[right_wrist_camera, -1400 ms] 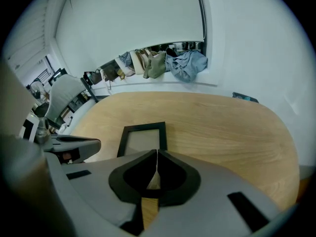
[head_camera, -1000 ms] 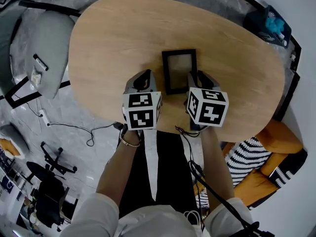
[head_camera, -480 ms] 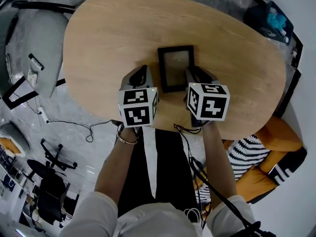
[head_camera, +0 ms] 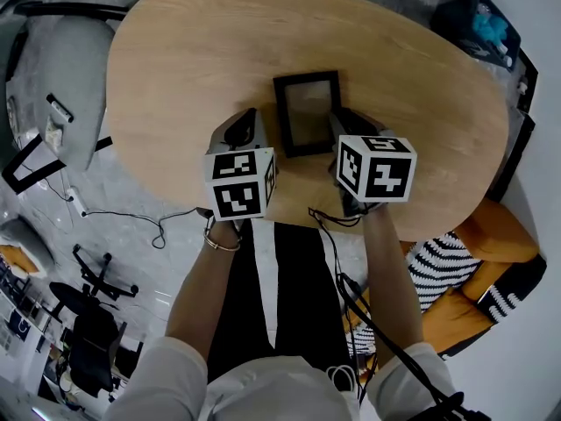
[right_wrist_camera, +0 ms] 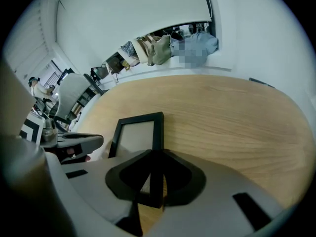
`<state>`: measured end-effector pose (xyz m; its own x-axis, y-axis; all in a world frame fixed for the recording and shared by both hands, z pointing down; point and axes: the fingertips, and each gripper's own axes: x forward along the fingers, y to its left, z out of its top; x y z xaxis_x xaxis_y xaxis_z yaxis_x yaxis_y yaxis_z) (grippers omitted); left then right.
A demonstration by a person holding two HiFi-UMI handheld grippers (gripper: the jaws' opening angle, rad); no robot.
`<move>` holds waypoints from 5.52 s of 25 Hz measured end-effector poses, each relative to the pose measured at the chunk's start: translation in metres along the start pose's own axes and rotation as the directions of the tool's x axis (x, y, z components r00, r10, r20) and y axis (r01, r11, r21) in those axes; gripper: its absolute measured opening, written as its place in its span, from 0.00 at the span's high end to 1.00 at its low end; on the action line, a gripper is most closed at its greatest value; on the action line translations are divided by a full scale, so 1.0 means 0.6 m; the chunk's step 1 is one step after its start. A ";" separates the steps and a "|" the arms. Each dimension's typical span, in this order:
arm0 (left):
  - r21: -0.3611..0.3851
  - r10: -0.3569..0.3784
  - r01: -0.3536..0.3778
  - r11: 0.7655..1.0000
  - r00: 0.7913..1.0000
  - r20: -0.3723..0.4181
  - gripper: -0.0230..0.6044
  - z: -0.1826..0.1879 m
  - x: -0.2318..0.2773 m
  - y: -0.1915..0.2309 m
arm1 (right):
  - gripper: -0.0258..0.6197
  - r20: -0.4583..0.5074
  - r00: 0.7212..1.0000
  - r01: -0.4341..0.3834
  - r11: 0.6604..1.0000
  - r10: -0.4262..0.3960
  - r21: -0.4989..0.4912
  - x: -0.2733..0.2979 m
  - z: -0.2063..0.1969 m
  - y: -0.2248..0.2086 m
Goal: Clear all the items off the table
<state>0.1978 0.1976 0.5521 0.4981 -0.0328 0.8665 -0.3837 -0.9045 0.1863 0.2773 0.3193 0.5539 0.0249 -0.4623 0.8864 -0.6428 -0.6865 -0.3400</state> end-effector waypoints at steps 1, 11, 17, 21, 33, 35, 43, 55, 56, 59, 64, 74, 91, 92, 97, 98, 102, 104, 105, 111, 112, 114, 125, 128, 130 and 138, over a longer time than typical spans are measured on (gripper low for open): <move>-0.002 0.002 -0.002 1.000 1.000 0.000 0.96 -0.001 -0.001 0.002 | 0.83 0.002 1.000 0.004 1.000 -0.004 0.002 0.000 -0.001 0.001; -0.045 0.011 -0.010 0.999 1.000 0.013 0.96 -0.014 -0.024 0.025 | 0.83 0.040 0.999 0.020 1.000 -0.021 0.017 -0.022 -0.005 0.028; -0.081 0.030 -0.027 0.996 0.999 0.030 0.96 -0.018 -0.049 0.060 | 0.83 0.058 0.998 -0.004 1.000 0.004 -0.013 -0.020 0.017 0.077; -0.114 0.055 -0.050 0.992 0.998 0.043 0.96 -0.022 -0.072 0.105 | 0.83 0.060 0.998 -0.016 0.999 0.019 -0.043 -0.010 0.031 0.125; -0.267 0.170 -0.140 0.953 0.981 0.090 0.96 -0.052 -0.154 0.289 | 0.83 0.035 0.997 -0.067 0.978 0.076 -0.197 0.040 0.079 0.314; -0.301 0.188 -0.153 0.941 0.978 0.091 0.96 -0.063 -0.166 0.326 | 0.83 0.027 0.996 -0.082 0.970 0.090 -0.229 0.054 0.085 0.359; -0.439 0.274 -0.210 0.873 0.958 0.085 0.96 -0.118 -0.221 0.467 | 0.83 -0.031 0.990 -0.143 0.925 0.141 -0.351 0.110 0.093 0.529; -0.542 0.359 -0.268 0.797 0.931 0.068 0.96 -0.155 -0.280 0.644 | 0.83 -0.067 0.982 -0.189 0.902 0.177 -0.388 0.190 0.121 0.694; -0.543 0.363 -0.268 0.796 0.929 0.073 0.96 -0.149 -0.280 0.658 | 0.83 -0.063 0.982 -0.190 0.901 0.180 -0.390 0.198 0.132 0.705; -0.542 0.376 -0.270 0.796 0.922 0.094 0.96 -0.121 -0.280 0.707 | 0.83 -0.047 0.982 -0.189 0.899 0.185 -0.396 0.227 0.171 0.739; -0.507 0.406 -0.293 0.810 0.905 0.126 0.96 -0.068 -0.274 0.795 | 0.83 -0.003 0.984 -0.160 0.881 0.177 -0.444 0.275 0.251 0.796; -0.470 0.426 -0.304 0.828 0.887 0.177 0.96 -0.007 -0.277 0.889 | 0.83 0.007 0.987 -0.128 0.820 0.158 -0.558 0.346 0.343 0.878; -0.517 0.425 -0.287 0.806 0.890 0.168 0.96 -0.039 -0.274 0.902 | 0.70 0.083 0.992 -0.015 0.723 0.099 -0.691 0.391 0.358 0.877; -0.518 0.426 -0.289 0.805 0.889 0.166 0.96 -0.041 -0.275 0.902 | 0.71 0.083 0.991 -0.017 0.725 0.102 -0.689 0.388 0.357 0.878; -0.520 0.431 -0.293 0.802 0.887 0.165 0.96 -0.045 -0.285 0.891 | 0.73 0.080 0.990 -0.031 0.726 0.118 -0.687 0.369 0.346 0.877; -0.519 0.432 -0.294 0.803 0.886 0.167 0.96 -0.044 -0.288 0.887 | 0.74 0.080 0.989 -0.035 0.728 0.123 -0.685 0.362 0.344 0.876; -0.516 0.441 -0.302 0.802 0.881 0.170 0.96 -0.040 -0.312 0.866 | 0.75 0.089 0.986 -0.046 0.733 0.144 -0.679 0.330 0.337 0.874; -0.522 0.438 -0.298 0.799 0.883 0.166 0.96 -0.045 -0.336 0.844 | 0.76 0.091 0.985 -0.047 0.742 0.145 -0.668 0.301 0.326 0.868; -0.524 0.436 -0.297 0.798 0.886 0.162 0.96 -0.050 -0.352 0.830 | 0.77 0.092 0.985 -0.050 0.754 0.145 -0.655 0.282 0.317 0.864; -0.535 0.457 -0.307 0.787 0.872 0.173 0.96 -0.042 -0.452 0.766 | 0.83 0.161 0.967 -0.080 0.836 0.197 -0.543 0.136 0.284 0.864; -0.538 0.456 -0.301 0.787 0.872 0.179 0.96 -0.034 -0.469 0.747 | 0.84 0.171 0.964 -0.088 0.849 0.205 -0.522 0.106 0.278 0.861; -0.546 0.447 -0.280 0.790 0.872 0.199 0.96 -0.016 -0.502 0.707 | 0.87 0.191 0.958 -0.095 0.865 0.214 -0.493 0.049 0.265 0.855; -0.530 0.466 -0.250 0.810 0.824 0.322 0.96 0.069 -0.746 0.463 | 0.92 0.233 0.931 -0.113 0.829 0.281 -0.548 -0.251 0.202 0.781; -0.550 0.509 -0.262 0.793 0.781 0.362 0.96 0.083 -0.806 0.407 | 0.92 0.239 0.922 -0.114 0.802 0.306 -0.586 -0.312 0.210 0.752; -0.571 0.532 -0.263 0.778 0.760 0.374 0.96 0.082 -0.828 0.379 | 0.92 0.239 0.912 -0.117 0.771 0.333 -0.626 -0.345 0.215 0.745; -0.532 0.539 -0.286 0.797 0.736 0.410 0.96 0.075 -0.870 0.337 | 0.92 0.265 0.875 -0.129 0.723 0.405 -0.679 -0.431 0.227 0.766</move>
<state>-0.1048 0.0128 0.1163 0.4789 -0.6860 0.5477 -0.8622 -0.4847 0.1469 0.0799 0.0468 0.1257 -0.0355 -0.8311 0.5550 -0.9876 -0.0558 -0.1469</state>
